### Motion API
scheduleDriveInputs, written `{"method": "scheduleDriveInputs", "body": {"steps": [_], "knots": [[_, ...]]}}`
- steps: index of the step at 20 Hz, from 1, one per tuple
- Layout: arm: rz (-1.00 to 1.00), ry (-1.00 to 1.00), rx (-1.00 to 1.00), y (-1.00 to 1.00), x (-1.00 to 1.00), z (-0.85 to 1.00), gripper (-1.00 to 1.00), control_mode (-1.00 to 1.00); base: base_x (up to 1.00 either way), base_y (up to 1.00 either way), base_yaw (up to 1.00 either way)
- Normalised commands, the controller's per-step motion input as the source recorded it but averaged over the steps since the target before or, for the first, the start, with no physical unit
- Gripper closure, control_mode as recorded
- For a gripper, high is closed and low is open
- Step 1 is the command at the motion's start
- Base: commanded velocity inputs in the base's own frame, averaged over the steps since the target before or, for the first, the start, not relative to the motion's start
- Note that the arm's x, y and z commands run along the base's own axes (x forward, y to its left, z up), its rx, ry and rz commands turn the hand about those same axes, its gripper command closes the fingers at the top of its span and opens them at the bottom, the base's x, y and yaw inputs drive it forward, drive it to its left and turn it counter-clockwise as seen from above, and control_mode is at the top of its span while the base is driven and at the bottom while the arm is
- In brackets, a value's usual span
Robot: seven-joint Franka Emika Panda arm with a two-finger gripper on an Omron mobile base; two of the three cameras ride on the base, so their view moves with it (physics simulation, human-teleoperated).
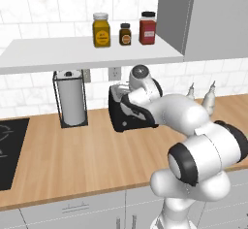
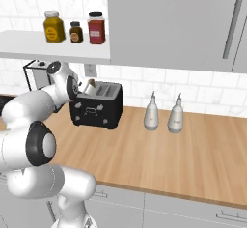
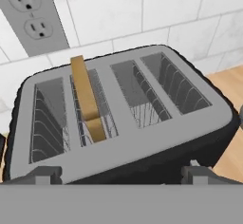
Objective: Start the toaster. Once the lever pops up, take the bread to the plate on the dining counter.
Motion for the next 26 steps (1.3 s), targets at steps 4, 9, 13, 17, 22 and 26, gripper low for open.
{"method": "scheduleDriveInputs", "body": {"steps": [4,9,13,17,22,26], "knots": [[0.03,0.00,0.00,0.00,0.22,-0.13,-1.00,-1.00,0.00,0.00,0.00],[0.04,0.00,0.00,0.01,0.30,-0.09,-1.00,-1.00,0.00,0.00,0.00],[0.02,-0.01,0.00,0.02,0.26,-0.04,-1.00,-1.00,0.00,0.00,0.00],[0.01,-0.02,0.00,0.07,0.16,-0.05,-1.00,-1.00,0.00,0.00,0.00],[0.00,-0.02,0.00,0.11,0.11,-0.06,-1.00,-1.00,0.00,0.00,0.00],[0.00,-0.01,-0.01,0.05,0.18,-0.11,-1.00,-1.00,0.00,0.00,0.00]]}}
